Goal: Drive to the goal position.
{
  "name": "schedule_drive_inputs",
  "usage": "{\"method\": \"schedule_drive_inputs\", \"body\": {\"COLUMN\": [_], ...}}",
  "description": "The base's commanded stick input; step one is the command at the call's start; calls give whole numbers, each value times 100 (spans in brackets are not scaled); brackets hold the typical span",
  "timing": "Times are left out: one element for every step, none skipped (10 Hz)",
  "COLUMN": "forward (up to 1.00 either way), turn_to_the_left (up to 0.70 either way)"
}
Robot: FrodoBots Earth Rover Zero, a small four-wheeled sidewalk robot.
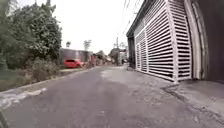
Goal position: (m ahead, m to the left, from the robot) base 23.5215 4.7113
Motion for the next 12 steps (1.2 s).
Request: {"method": "schedule_drive_inputs", "body": {"forward": [70,70,70,70,70,70,70,70,70,70,70,70], "turn_to_the_left": [0,0,0,0,0,0,0,0,0,0,0,0]}}
